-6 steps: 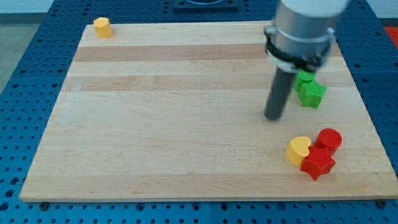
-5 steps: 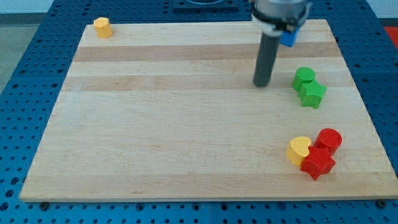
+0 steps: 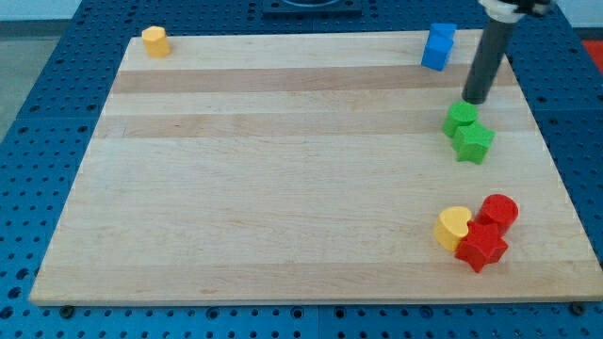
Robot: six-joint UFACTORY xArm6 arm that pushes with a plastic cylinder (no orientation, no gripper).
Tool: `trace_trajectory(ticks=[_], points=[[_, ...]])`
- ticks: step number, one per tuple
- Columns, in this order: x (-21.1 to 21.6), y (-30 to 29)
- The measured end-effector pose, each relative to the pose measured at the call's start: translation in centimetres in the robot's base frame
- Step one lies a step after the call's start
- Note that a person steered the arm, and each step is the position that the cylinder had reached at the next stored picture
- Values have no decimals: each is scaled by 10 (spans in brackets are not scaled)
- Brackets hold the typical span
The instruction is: Slide the green star closer to the yellow heart
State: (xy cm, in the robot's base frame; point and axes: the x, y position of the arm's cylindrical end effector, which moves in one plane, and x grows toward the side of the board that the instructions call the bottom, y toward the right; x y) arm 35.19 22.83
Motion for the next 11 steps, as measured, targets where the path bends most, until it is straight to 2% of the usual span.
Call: trace_trajectory(ticks=[1,2,3,5,8,10,11], points=[[4,0],[43,0],[45,0],[77,-16],[79,-46],[116,-46],[117,-50]])
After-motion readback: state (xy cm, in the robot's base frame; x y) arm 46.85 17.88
